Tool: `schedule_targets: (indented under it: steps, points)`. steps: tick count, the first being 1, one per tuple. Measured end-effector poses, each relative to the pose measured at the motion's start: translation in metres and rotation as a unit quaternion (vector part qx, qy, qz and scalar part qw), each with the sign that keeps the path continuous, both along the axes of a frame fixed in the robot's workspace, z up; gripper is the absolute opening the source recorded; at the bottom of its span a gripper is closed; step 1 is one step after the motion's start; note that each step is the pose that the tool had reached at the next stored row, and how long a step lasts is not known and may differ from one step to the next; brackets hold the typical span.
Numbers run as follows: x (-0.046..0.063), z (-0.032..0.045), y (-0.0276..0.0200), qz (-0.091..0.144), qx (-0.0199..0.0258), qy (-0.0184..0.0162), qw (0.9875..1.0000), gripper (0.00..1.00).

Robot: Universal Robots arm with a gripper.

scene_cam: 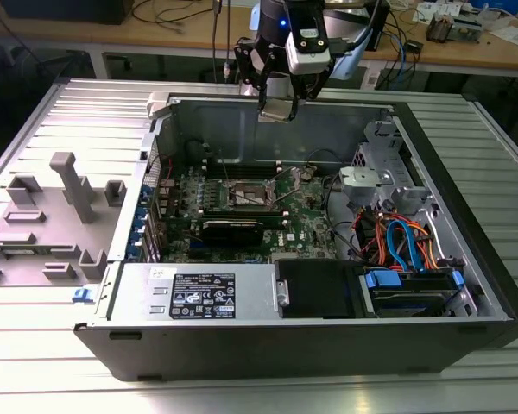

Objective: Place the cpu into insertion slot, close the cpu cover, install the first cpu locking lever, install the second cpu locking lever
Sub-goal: 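Place the cpu into insertion slot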

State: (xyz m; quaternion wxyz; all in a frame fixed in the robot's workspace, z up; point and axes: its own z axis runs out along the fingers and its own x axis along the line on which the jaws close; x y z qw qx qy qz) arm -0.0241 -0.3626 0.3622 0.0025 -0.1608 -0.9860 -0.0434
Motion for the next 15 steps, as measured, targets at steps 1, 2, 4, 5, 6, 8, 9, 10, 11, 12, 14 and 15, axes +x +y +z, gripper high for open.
schedule_targets:
  steps: [1, 2, 4, 5, 6, 8, 9, 10, 11, 12, 14, 15]
  points:
    - [0.0000, 0.0000, 0.0000, 0.000, 0.0000, 0.0000, 1.0000, 0.55]
    - [0.0000, 0.0000, 0.0000, 0.000, 0.0000, 0.0000, 1.0000, 0.55]
    - [0.0000, 0.0000, 0.0000, 0.000, 0.0000, 0.0000, 1.0000, 0.55]
    - [0.0000, 0.0000, 0.0000, 0.000, 0.0000, 0.0000, 1.0000, 0.55]
    - [0.0000, 0.0000, 0.0000, -0.001, 0.0000, 0.0000, 1.0000, 0.55]
    - [0.0000, 0.0000, 0.0000, -0.003, 0.0000, 0.0000, 1.0000, 0.55]
    - [0.0001, 0.0000, 0.0000, -0.004, 0.0000, 0.0000, 1.0000, 0.55]
    - [0.0000, 0.0000, 0.0000, -0.006, 0.0000, 0.0000, 1.0000, 0.55]
    - [0.0000, -0.0001, 0.0000, -0.006, 0.0000, 0.0000, 1.0000, 0.55]
    - [0.0000, 0.0000, 0.0000, -0.006, 0.0000, 0.0000, 1.0000, 0.55]
    - [0.0000, 0.0000, 0.0000, -0.007, 0.0000, 0.0000, 1.0000, 0.55]
    - [0.0000, 0.0000, 0.0000, -0.007, 0.0000, 0.0000, 1.0000, 0.55]
